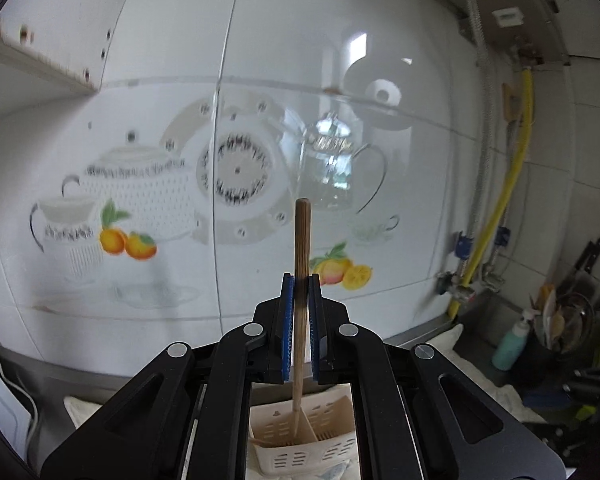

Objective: Organize utensils
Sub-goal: 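Drop the chopstick into the holder by opening the left tool, then return the left tool to the pile and close on a chopstick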

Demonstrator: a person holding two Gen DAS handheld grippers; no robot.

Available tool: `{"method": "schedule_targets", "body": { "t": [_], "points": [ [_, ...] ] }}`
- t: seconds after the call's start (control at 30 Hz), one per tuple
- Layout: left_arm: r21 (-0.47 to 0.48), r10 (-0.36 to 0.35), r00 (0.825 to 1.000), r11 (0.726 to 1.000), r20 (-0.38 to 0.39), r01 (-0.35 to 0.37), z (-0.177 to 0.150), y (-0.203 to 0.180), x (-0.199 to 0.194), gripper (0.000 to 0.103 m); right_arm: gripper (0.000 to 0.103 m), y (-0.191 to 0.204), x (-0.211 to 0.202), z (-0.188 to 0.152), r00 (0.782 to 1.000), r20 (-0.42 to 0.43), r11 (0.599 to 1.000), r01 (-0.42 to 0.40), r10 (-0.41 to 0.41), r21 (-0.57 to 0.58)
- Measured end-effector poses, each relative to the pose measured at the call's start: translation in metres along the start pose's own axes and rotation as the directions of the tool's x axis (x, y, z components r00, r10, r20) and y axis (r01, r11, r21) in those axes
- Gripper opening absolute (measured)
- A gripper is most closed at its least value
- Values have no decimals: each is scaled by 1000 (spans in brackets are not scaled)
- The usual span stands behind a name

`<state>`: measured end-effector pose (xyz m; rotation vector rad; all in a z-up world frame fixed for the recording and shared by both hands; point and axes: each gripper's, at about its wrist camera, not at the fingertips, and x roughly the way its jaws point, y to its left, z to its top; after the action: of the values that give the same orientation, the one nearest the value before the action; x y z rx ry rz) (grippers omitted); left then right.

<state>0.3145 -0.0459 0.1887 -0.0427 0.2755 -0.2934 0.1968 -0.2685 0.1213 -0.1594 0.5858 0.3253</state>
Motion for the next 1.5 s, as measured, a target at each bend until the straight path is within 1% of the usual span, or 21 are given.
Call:
{"method": "schedule_targets", "body": {
  "t": [0.2, 0.43, 0.47, 0.57, 0.6, 0.63, 0.7, 0.77, 0.9, 1.0, 1.03, 1.2, 1.27, 1.37, 1.5],
  "points": [
    [-23, 8, 997, 1000, -79, -10, -26, 10, 21, 5, 30, -5, 8, -37, 999, -45, 999, -8, 10, 44],
    [-9, 1, 993, 1000, -121, -3, -42, 11, 24, 6, 30, -7, 12, -82, 994, -105, 995, -2, 13, 103],
    [-8, 1, 992, 1000, -123, -2, -43, 11, 24, 9, 30, -6, 11, -90, 993, -115, 994, 0, 13, 109],
    [4, -1, 992, 1000, -124, 2, -44, 9, 18, 9, 30, -5, 7, -108, 991, -131, 991, 1, 16, 131],
    [4, 1, 993, 1000, -120, 0, -44, 9, 14, 11, 30, -4, 6, -112, 991, -134, 990, -1, 20, 142],
    [4, -2, 993, 1000, -118, 3, -44, 8, 11, 13, 30, -5, 5, -120, 990, -140, 987, -5, 28, 158],
    [6, 4, 994, 1000, -110, -3, -43, 8, 0, 22, 30, -4, 2, -132, 988, -153, 985, 3, 24, 172],
    [10, 3, 995, 1000, -99, -2, -43, 8, -13, 25, 30, -4, 1, -142, 986, -168, 983, 9, 22, 184],
    [20, 3, 996, 1000, -92, -1, -51, 7, -44, 26, 30, -4, -3, -167, 979, -200, 976, 18, 27, 219],
    [36, 10, 993, 999, -116, -6, -68, 7, -65, 26, 27, -4, -5, -181, 976, -217, 973, 28, 23, 230],
    [41, 13, 992, 999, -124, -8, -77, 7, -73, 26, 24, -4, -5, -186, 974, -226, 972, 27, 28, 233],
    [13, 9, 983, 1000, -183, -7, -118, 14, -101, 26, 19, 0, -2, -203, 964, -264, 979, 36, 19, 200],
    [-7, -7, 976, 1000, -218, 5, -139, 18, -110, 26, 18, 0, 1, -207, 961, -276, 980, 32, 23, 195],
    [-19, -5, 966, 1000, -258, 1, -161, 23, -116, 26, 17, 1, 6, -209, 957, -287, 984, 24, 28, 177],
    [-36, -5, 949, 999, -316, -7, -194, 29, -126, 26, 16, 4, 15, -210, 951, -308, 991, 14, 27, 130]
  ]
}}
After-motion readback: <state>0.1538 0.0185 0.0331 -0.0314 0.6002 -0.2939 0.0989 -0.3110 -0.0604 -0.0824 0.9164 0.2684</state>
